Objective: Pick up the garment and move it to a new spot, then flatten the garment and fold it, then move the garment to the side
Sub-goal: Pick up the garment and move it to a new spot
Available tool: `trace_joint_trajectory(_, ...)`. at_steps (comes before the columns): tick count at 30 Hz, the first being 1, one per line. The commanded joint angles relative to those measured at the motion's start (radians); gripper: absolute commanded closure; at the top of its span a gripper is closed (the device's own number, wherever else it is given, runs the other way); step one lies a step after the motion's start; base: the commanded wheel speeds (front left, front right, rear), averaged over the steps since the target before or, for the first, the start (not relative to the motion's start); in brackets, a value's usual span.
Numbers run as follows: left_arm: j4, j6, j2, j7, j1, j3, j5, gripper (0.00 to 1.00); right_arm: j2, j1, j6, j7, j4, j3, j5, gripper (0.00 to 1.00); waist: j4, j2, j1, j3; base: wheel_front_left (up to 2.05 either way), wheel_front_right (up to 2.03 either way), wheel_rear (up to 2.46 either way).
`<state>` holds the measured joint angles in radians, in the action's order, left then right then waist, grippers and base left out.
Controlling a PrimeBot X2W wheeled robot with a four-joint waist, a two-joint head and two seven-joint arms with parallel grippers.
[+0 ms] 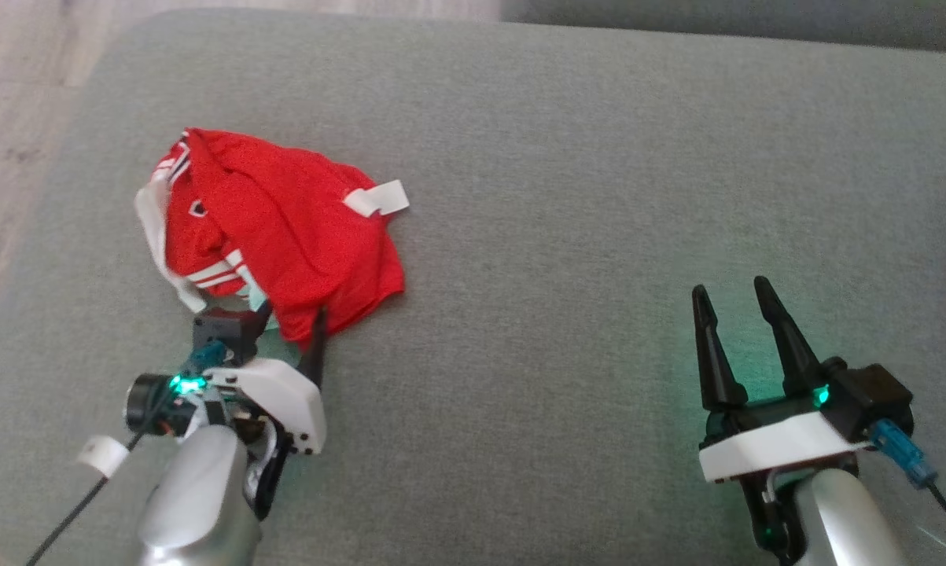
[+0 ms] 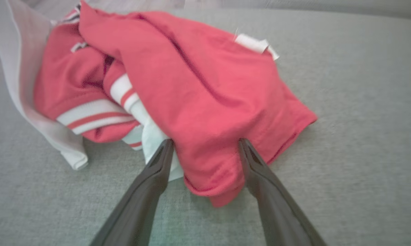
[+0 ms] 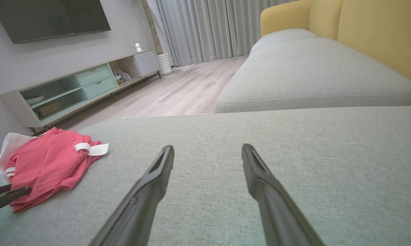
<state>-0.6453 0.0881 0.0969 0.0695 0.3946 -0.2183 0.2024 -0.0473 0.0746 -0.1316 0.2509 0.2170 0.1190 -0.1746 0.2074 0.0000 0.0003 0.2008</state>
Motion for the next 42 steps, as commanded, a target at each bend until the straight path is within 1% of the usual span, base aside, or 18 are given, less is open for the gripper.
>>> trace_joint_trajectory(1,0.007,-0.011,0.037,0.008,0.045,0.039,0.000,0.00,-0.003,0.038,0.001,0.011,-0.036,0.026,0.004,0.00,-0.022,0.0000,-0.0003,0.019,0.00,0.00,0.00)
trace_joint_trajectory(4,-0.037,-0.028,0.041,0.019,0.069,0.050,0.007,0.00,-0.003,0.047,0.001,0.011,-0.037,0.024,0.004,0.00,-0.036,0.0000,-0.0003,0.028,0.00,0.00,0.00)
trace_joint_trajectory(8,-0.077,-0.010,0.033,0.025,0.088,0.042,0.025,0.00,-0.003,0.051,0.001,0.011,-0.034,0.022,0.006,0.00,-0.046,0.0000,-0.0003,0.033,0.00,0.00,0.00)
trace_joint_trajectory(9,-0.081,-0.004,0.032,0.017,0.092,0.038,0.029,0.11,-0.003,0.053,0.001,0.011,-0.033,0.023,0.007,0.00,-0.049,0.0000,-0.0003,0.033,0.00,0.00,0.00)
trace_joint_trajectory(10,-0.079,0.002,0.032,0.003,0.097,0.033,0.030,0.70,-0.003,0.054,0.001,0.011,-0.031,0.025,0.008,0.00,-0.052,0.0000,-0.0003,0.032,0.00,0.00,0.00)
trace_joint_trajectory(11,-0.075,0.007,0.032,-0.014,0.101,0.029,0.033,1.00,-0.003,0.056,0.001,0.011,-0.030,0.026,0.008,0.00,-0.055,0.0000,-0.0003,0.030,0.00,0.00,0.00)
trace_joint_trajectory(15,-0.034,0.025,0.032,-0.089,0.115,0.003,0.039,1.00,-0.003,0.059,0.001,0.011,-0.025,0.031,0.002,0.00,-0.067,0.0000,-0.0003,0.010,0.00,0.00,0.00)
trace_joint_trajectory(17,-0.018,0.028,0.033,-0.105,0.119,-0.004,0.040,1.00,-0.003,0.058,0.001,0.011,-0.023,0.033,-0.001,0.00,-0.070,0.0000,-0.0003,0.003,0.00,0.00,0.00)
trace_joint_trajectory(18,0.022,0.030,0.040,-0.134,0.127,-0.013,0.037,1.00,-0.003,0.056,0.001,0.011,-0.019,0.037,-0.007,0.00,-0.078,0.0000,-0.0003,-0.013,0.00,0.00,0.00)
trace_joint_trajectory(20,0.069,0.031,0.050,-0.154,0.138,-0.021,0.029,1.00,-0.003,0.052,0.001,0.011,-0.017,0.039,-0.016,0.00,-0.087,0.0000,-0.0003,-0.030,0.00,0.00,0.00)
trace_joint_trajectory(23,0.152,0.032,0.064,-0.156,0.158,-0.034,0.018,1.00,-0.003,0.047,0.001,0.011,-0.015,0.044,-0.028,0.00,-0.105,0.0000,-0.0003,-0.050,0.00,0.00,0.00)
trace_joint_trajectory(26,0.245,0.034,0.080,-0.122,0.189,-0.056,0.007,1.00,-0.003,0.045,0.001,0.011,-0.014,0.053,-0.038,0.00,-0.128,0.0000,-0.0003,-0.064,0.00,0.00,0.00)
trace_joint_trajectory(31,0.393,0.039,0.117,-0.026,0.271,-0.103,0.001,1.00,-0.003,0.050,0.001,0.011,-0.020,0.060,-0.063,0.00,-0.172,0.0000,-0.0003,-0.065,0.00,0.00,0.00)
trace_joint_trajectory(34,0.460,0.040,0.140,0.022,0.319,-0.130,0.004,1.00,-0.003,0.055,0.001,0.011,-0.021,0.070,-0.076,0.00,-0.199,0.0000,-0.0003,-0.060,0.00,0.00,0.00)
trace_joint_trajectory(38,0.512,0.042,0.168,0.075,0.366,-0.163,0.021,1.00,-0.003,0.063,0.001,0.011,-0.025,0.077,-0.092,0.00,-0.235,0.0000,-0.0003,-0.052,0.00,0.00,0.00)
trace_joint_trajectory(42,0.527,0.042,0.189,0.114,0.385,-0.202,0.040,1.00,-0.003,0.069,0.001,0.011,-0.029,0.082,-0.107,0.00,-0.273,0.0000,-0.0003,-0.046,0.00,0.00,0.00)
